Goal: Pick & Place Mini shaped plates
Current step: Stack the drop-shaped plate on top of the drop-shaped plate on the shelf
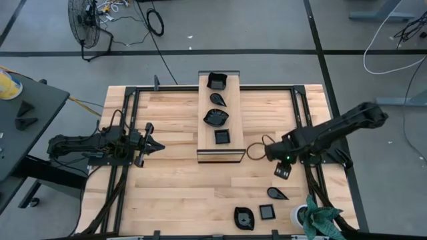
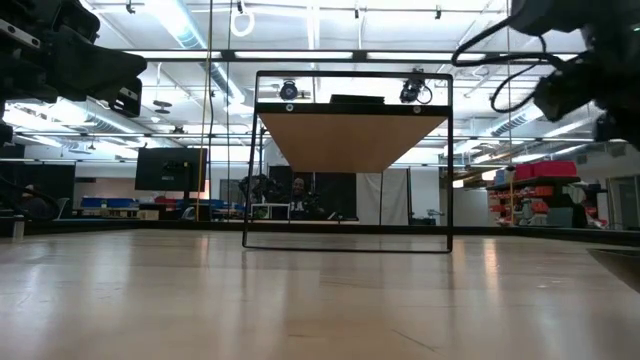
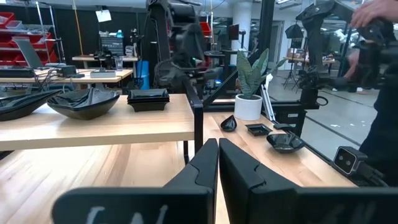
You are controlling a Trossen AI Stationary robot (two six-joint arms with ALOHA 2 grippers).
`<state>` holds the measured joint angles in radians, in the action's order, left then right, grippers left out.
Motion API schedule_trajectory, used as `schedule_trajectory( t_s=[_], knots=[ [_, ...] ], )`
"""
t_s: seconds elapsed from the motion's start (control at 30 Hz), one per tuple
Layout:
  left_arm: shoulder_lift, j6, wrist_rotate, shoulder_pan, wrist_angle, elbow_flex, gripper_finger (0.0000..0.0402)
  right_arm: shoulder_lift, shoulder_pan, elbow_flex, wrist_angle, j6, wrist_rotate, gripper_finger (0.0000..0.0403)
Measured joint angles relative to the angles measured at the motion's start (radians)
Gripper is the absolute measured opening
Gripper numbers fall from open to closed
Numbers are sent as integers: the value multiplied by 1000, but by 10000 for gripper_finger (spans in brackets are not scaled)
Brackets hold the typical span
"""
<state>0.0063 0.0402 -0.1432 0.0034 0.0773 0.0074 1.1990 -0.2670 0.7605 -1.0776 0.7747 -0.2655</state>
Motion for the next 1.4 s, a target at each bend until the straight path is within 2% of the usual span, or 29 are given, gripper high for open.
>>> schedule_trajectory(
  t_s=[0.27,0.47,0.73,0.97,1.4],
  knots=[
    [0,0,0,0,0,0,18,48,-187,0,158,179,-11,169],
    [0,0,0,0,0,0,18,108,-289,0,246,310,75,171],
    [0,0,0,0,0,0,18,226,-352,0,288,419,75,225],
    [0,0,0,0,0,0,18,316,-424,0,341,449,75,267],
    [0,0,0,0,0,0,18,379,-458,4,362,539,123,267]
  ],
)
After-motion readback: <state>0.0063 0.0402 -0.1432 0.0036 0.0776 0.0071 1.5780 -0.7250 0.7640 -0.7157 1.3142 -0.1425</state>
